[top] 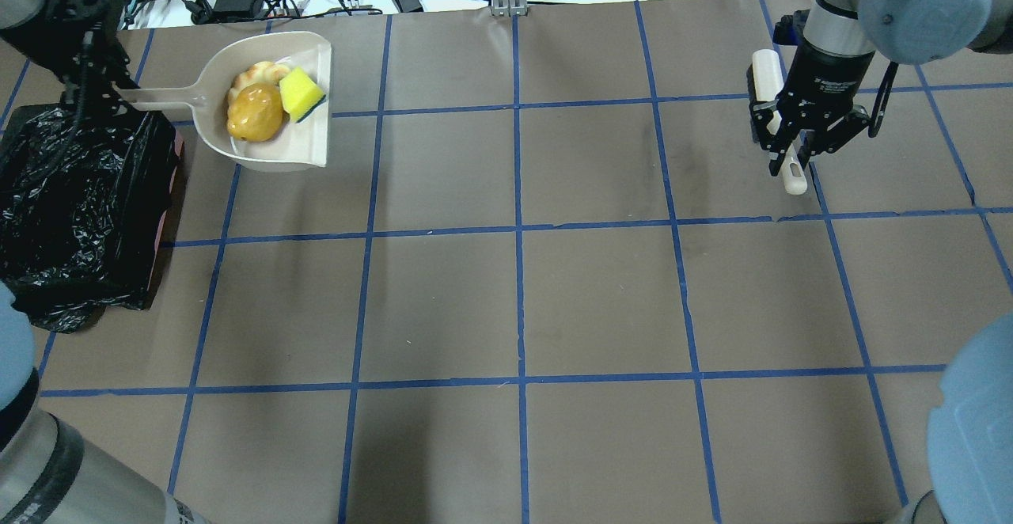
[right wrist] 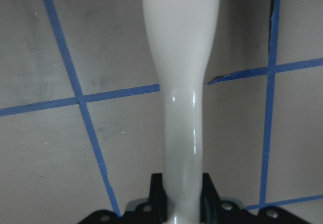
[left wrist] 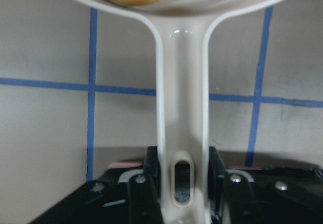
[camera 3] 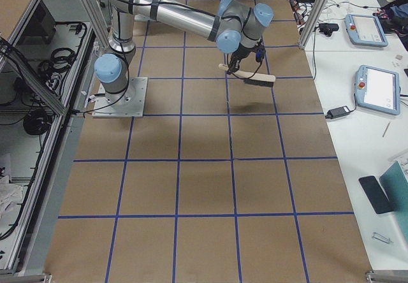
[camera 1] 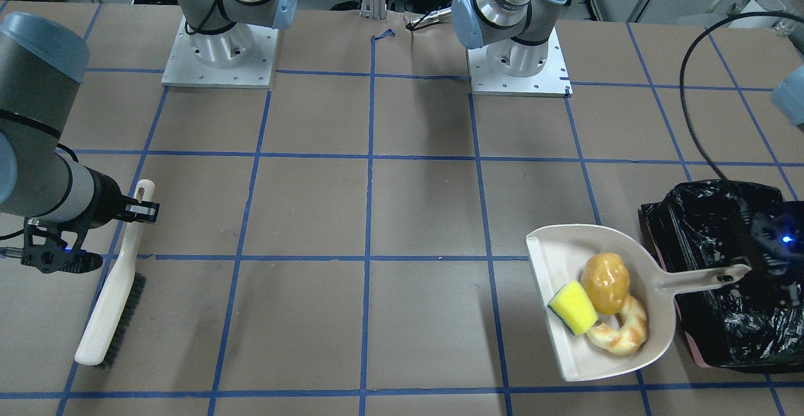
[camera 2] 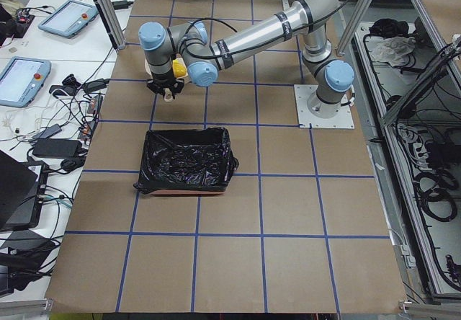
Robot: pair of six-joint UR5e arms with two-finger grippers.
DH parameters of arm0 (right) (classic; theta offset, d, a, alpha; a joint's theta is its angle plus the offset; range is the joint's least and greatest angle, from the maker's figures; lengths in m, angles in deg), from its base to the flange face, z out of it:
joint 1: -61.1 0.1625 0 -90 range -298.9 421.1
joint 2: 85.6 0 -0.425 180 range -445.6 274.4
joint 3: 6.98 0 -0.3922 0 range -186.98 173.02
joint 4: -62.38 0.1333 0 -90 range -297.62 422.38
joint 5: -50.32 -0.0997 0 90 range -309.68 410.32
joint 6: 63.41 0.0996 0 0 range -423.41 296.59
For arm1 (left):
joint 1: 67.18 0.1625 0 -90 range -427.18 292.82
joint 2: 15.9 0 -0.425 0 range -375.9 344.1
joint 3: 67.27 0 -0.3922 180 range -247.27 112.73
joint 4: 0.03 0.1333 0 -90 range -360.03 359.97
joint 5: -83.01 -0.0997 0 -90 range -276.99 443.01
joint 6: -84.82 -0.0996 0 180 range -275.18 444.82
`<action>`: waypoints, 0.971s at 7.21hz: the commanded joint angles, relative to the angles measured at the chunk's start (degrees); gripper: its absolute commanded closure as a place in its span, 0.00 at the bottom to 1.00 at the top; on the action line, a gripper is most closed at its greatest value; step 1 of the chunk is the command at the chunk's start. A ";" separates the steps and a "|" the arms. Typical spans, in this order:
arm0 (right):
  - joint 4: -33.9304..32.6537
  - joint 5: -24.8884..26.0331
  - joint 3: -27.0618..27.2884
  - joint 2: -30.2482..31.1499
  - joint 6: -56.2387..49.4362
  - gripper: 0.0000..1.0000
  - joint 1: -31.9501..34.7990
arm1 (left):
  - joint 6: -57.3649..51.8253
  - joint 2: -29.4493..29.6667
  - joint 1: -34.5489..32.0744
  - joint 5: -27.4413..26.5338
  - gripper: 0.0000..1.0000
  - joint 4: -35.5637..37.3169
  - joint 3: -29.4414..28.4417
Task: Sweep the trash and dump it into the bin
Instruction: 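Lift the dustpan over the black bin with the left gripper while the right withdraws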
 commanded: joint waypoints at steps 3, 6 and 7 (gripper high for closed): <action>-11.43 0.33 7.55 -0.30 -14.53 1.00 -7.75 | -21.66 -0.22 17.25 -1.83 0.97 -2.87 -4.60; -15.12 0.51 7.47 -2.93 -14.82 1.00 -7.84 | -31.17 0.92 20.01 -6.05 1.00 -1.65 -8.57; -15.48 0.60 7.47 -3.81 -14.56 1.00 -8.02 | -33.72 1.54 20.01 -8.06 1.00 1.14 -8.84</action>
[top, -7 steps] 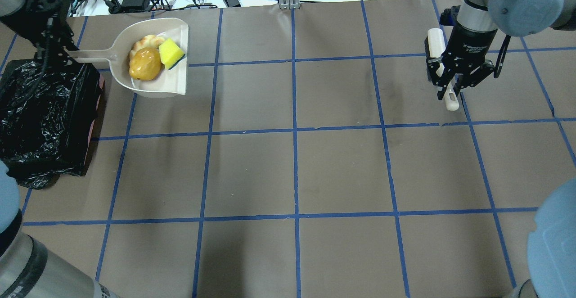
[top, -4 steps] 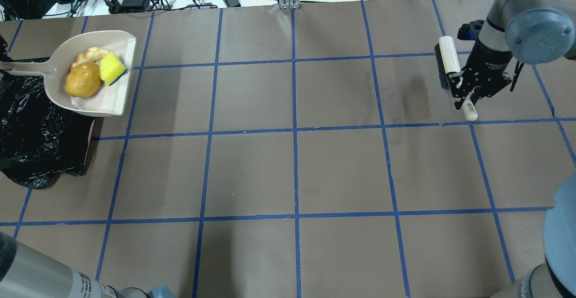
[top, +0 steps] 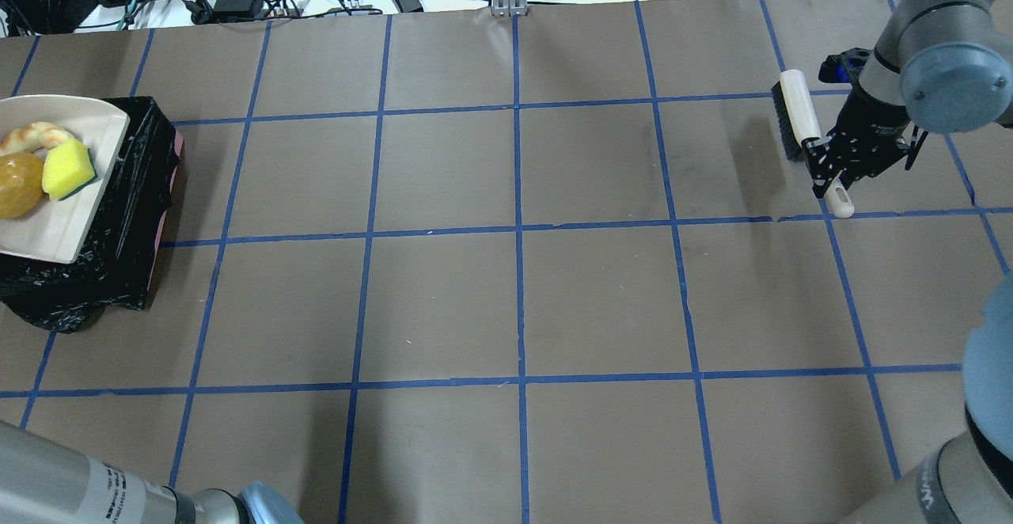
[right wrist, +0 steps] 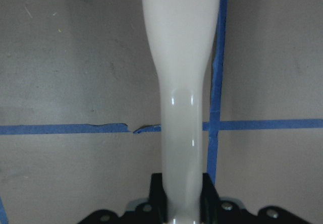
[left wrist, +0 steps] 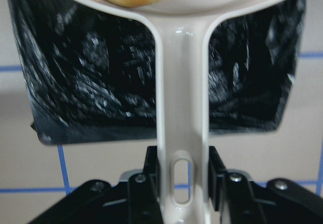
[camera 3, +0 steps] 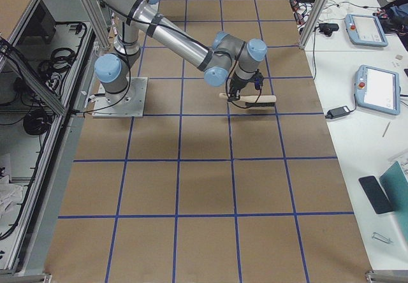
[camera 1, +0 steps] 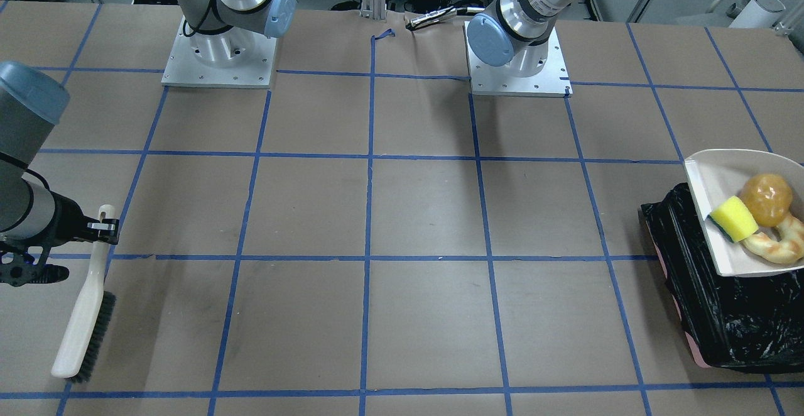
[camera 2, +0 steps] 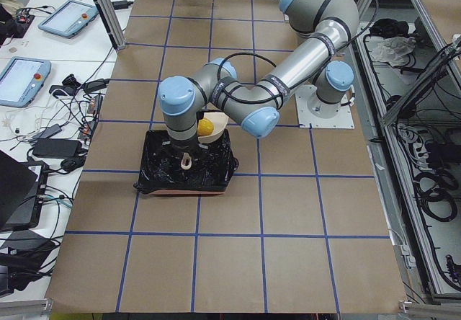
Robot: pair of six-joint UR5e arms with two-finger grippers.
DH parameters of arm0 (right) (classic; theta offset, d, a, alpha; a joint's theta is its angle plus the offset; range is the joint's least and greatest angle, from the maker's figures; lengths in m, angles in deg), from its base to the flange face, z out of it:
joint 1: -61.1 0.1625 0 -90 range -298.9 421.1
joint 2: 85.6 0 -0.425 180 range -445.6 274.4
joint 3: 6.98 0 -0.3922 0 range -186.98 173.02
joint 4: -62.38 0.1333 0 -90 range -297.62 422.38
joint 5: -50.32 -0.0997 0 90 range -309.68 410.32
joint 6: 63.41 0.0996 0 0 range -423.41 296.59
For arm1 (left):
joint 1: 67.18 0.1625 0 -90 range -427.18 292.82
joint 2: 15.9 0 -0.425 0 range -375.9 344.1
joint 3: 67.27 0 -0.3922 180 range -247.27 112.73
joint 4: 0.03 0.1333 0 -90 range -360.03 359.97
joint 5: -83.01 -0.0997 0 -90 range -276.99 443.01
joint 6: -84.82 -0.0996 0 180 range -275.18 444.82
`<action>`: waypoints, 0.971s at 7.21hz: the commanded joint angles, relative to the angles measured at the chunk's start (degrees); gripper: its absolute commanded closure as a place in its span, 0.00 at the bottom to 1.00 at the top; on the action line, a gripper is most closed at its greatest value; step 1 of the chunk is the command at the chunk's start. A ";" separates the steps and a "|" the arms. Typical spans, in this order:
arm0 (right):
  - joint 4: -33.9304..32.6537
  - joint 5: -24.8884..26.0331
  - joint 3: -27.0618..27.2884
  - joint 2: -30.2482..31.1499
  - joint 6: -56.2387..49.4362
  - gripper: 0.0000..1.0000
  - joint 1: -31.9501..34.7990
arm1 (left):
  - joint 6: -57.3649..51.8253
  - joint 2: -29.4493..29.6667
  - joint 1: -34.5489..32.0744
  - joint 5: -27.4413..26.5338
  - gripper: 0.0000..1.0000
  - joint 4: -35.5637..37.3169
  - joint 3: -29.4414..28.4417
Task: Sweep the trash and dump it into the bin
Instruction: 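Tilt the dustpan with the left gripper to dump debris into the bin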
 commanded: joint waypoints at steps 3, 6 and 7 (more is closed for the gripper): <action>-0.71 0.29 0.07 -1.62 0.43 1.00 -0.51 | -10.10 2.39 0.33 -5.90 1.00 7.08 -2.47; -0.10 1.52 0.15 -1.71 0.44 1.00 -0.51 | -15.02 3.36 -0.63 -11.53 1.00 13.13 -2.48; -0.10 1.52 0.16 -1.71 0.26 1.00 -0.51 | -15.04 3.36 -1.42 -11.98 1.00 14.03 -2.22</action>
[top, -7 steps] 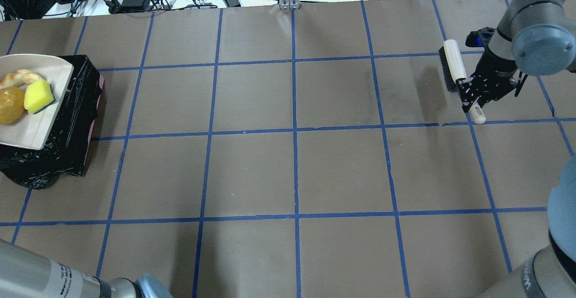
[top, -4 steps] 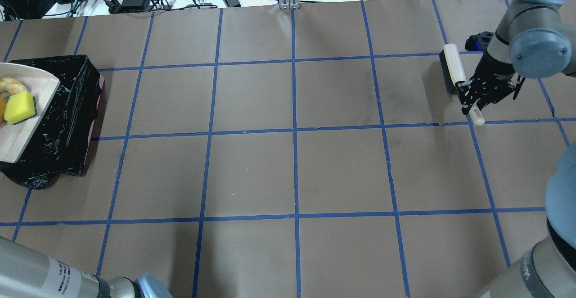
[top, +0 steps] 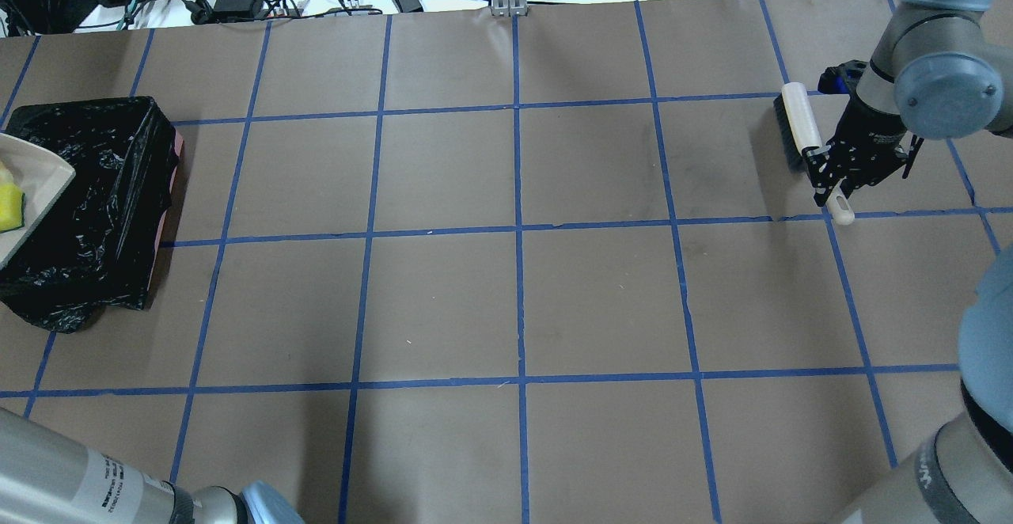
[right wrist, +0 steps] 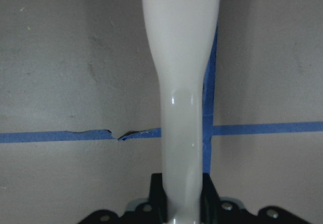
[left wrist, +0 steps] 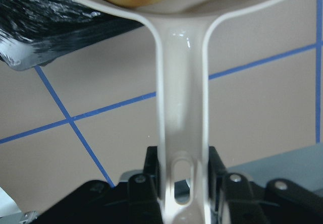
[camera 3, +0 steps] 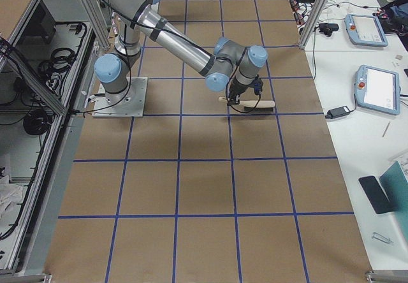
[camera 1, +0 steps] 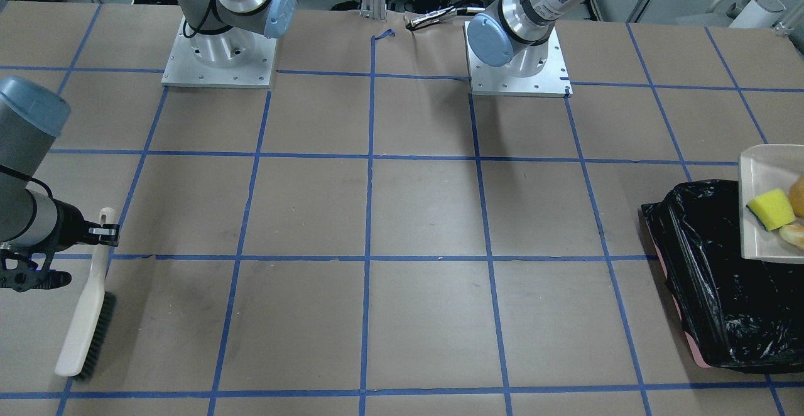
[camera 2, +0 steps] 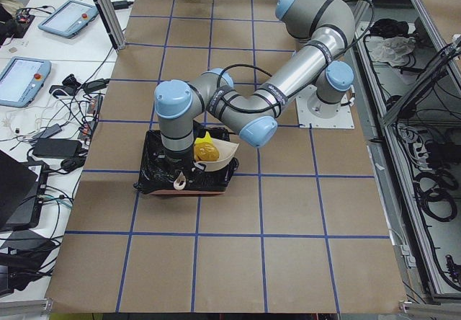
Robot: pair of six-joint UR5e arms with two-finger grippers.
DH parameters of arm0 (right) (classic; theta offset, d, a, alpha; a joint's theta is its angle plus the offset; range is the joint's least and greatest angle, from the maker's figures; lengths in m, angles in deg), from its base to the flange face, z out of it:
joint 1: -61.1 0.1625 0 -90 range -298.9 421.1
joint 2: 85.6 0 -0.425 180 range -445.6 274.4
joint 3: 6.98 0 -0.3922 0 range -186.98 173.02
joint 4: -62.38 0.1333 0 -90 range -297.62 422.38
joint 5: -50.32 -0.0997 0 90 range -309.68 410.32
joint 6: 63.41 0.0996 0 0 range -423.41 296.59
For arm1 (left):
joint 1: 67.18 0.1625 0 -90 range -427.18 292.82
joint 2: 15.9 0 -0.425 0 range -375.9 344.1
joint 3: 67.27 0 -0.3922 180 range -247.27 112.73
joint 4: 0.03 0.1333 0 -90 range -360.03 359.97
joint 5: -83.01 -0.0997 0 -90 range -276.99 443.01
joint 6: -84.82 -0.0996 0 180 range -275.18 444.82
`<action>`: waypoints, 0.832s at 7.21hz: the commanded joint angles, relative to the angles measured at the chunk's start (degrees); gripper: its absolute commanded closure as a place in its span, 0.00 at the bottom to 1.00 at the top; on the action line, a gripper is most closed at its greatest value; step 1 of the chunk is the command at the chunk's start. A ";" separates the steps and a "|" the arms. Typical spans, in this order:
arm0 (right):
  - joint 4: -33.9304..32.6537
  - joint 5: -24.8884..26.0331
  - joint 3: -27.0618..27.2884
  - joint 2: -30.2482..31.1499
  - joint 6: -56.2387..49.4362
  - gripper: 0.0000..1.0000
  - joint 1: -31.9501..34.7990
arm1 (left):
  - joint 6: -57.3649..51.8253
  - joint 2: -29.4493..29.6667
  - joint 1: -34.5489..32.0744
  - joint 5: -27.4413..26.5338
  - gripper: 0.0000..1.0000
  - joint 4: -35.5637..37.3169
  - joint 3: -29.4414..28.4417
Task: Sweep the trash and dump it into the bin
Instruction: 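Tilt the dustpan with the left gripper to dump debris into the bin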
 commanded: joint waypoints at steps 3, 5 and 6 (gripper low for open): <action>0.15 0.31 0.03 -0.03 -0.74 0.80 0.00 | -2.39 -1.01 -5.39 -3.90 1.00 5.18 0.52; 0.24 0.31 0.03 -0.12 -0.74 0.51 0.00 | -3.70 -1.44 -5.84 -3.55 1.00 9.56 3.32; 0.24 0.31 0.03 -0.12 -0.74 0.36 0.00 | -4.41 -1.62 -5.92 -3.64 1.00 11.67 4.73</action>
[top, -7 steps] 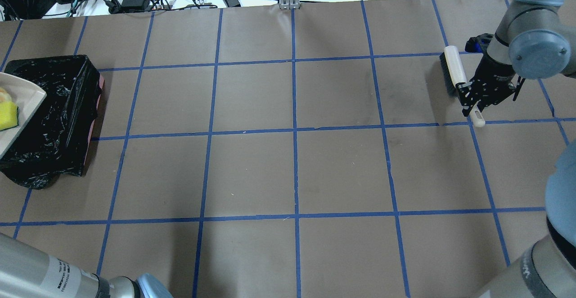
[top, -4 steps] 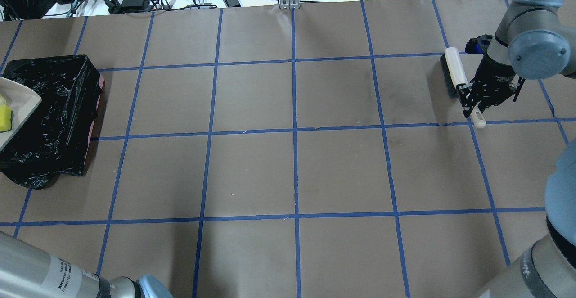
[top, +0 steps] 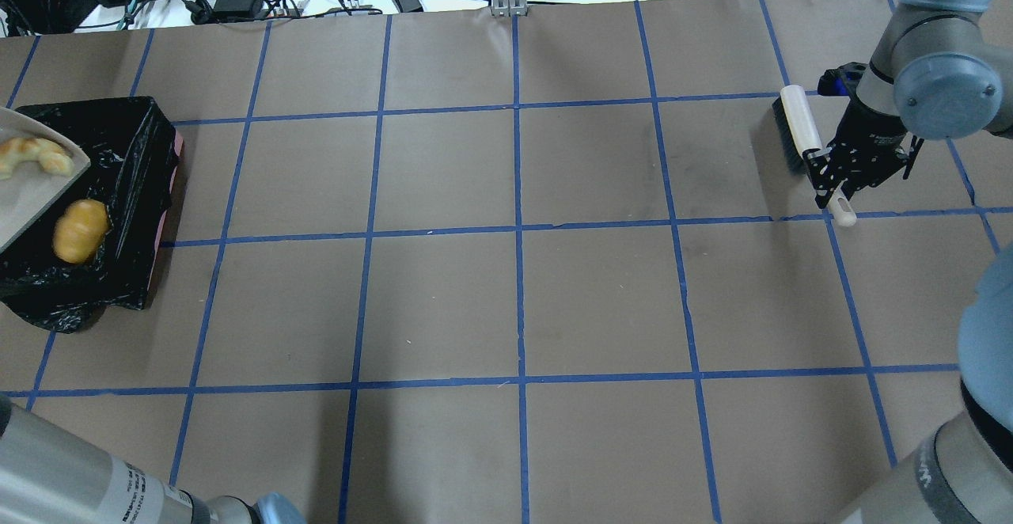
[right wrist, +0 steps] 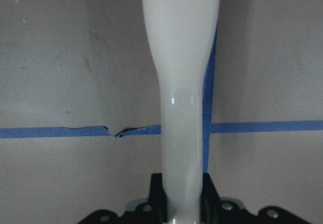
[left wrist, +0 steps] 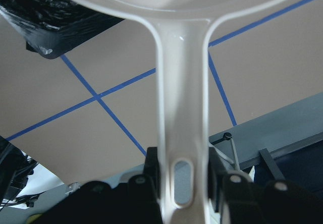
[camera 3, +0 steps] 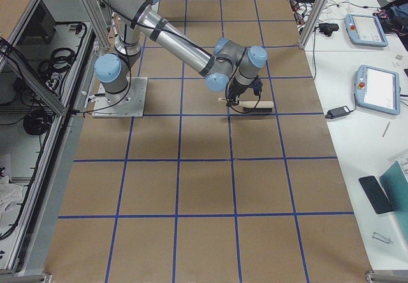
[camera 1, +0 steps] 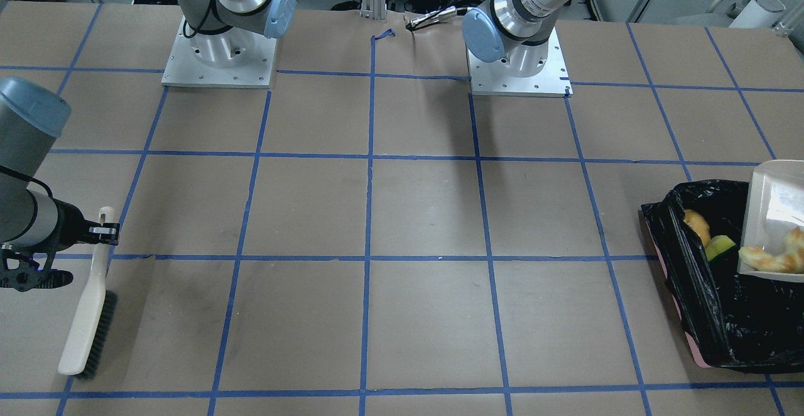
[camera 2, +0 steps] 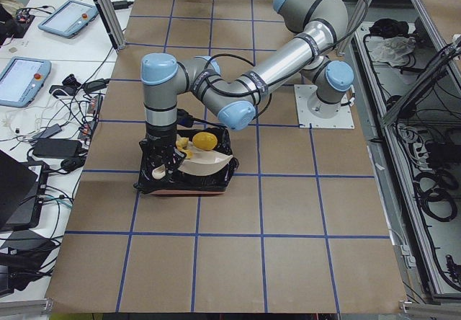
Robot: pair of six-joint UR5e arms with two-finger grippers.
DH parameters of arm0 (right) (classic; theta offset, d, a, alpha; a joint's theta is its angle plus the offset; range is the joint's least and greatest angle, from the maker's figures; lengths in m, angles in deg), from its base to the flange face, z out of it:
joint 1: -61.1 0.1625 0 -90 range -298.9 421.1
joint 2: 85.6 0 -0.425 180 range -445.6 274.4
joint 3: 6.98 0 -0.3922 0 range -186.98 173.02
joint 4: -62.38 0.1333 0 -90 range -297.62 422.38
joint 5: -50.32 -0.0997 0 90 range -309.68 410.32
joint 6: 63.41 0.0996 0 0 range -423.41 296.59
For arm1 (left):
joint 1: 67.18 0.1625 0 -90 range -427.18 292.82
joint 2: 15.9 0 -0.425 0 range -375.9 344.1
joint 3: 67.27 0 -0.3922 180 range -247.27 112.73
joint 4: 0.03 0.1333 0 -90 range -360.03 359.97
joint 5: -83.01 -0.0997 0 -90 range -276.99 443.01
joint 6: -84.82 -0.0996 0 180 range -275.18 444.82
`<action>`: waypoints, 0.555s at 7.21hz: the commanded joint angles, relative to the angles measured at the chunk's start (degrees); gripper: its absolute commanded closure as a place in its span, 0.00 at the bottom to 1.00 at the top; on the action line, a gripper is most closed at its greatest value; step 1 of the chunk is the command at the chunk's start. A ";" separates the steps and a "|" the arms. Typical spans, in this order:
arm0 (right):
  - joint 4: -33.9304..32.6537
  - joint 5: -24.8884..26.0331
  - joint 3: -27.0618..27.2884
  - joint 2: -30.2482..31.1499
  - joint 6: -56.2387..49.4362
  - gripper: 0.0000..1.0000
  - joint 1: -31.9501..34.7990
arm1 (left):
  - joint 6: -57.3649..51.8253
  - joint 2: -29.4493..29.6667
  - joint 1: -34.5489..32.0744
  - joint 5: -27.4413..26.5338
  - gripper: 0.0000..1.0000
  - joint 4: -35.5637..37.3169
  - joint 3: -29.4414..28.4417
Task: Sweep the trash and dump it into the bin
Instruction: 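Tilt the dustpan with the left gripper to dump debris into the bin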
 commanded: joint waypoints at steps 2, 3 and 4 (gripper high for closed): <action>-0.34 2.96 0.00 0.06 -0.19 0.01 0.00 | -2.40 -0.48 -0.35 -0.21 1.00 3.53 1.96; -0.34 3.77 -0.09 0.15 -0.36 0.00 0.00 | -3.62 -0.57 -0.53 -0.30 1.00 5.54 1.96; 0.27 3.87 -0.35 0.67 -0.28 0.00 0.00 | -4.33 -0.83 -0.53 -0.38 1.00 6.17 1.96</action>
